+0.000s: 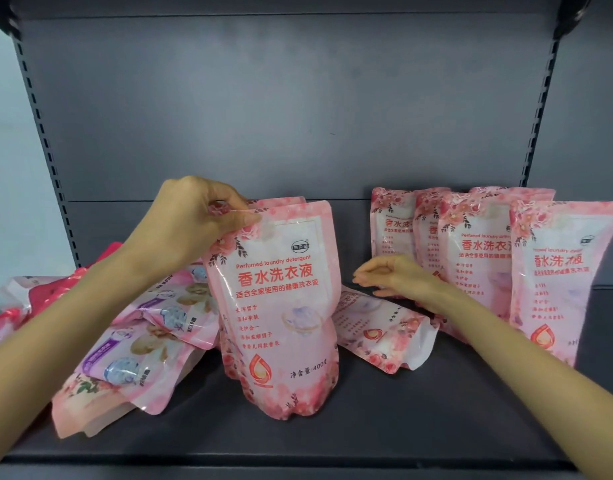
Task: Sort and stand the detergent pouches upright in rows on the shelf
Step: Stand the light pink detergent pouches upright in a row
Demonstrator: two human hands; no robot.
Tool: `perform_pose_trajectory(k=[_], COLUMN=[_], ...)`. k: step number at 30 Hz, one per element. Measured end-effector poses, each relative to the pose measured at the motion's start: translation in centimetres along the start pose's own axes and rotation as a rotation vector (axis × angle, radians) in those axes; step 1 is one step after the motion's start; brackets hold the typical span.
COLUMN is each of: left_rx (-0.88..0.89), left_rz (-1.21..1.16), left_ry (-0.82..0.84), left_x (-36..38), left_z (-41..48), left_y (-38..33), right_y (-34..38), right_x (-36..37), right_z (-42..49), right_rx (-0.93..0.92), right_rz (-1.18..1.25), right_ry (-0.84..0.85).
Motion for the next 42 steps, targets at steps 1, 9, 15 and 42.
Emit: perform_pose_trajectory(k=[1,9,15,42], left_rx=[-0.003,-0.044,-0.050,-0.010], left_rz=[-0.007,-0.042,-0.047,-0.102], left_ry=[-0.006,-0.043,-0.067,-0.040], left_x=[0.0,0.3,0.5,0.7], left_z=[0.0,0.1,0.2,-0.3], left_y=[0.1,0.6,0.8,0.4], right_y=[-0.3,-2.2,-4.2,1.2], right_x=[0.1,1.3,1.3,1.4], right_z=[0.4,3.9,6.2,7.1], right_rx=[0.004,0.136,0.274,0.054], right_rz=[-0.029,-0.370,-0.371,0.168], right_ry=[0.008,0.195,0.260,-0.073])
Point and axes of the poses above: each hand's wrist, its own z-axis towards the middle knuckle, its own x-axis out of the palm, y = z × x, the point moved 8 cm from there along z, towards the middle knuckle, and after that the axes turned 10 degrees about y, right-handed, at the moved point
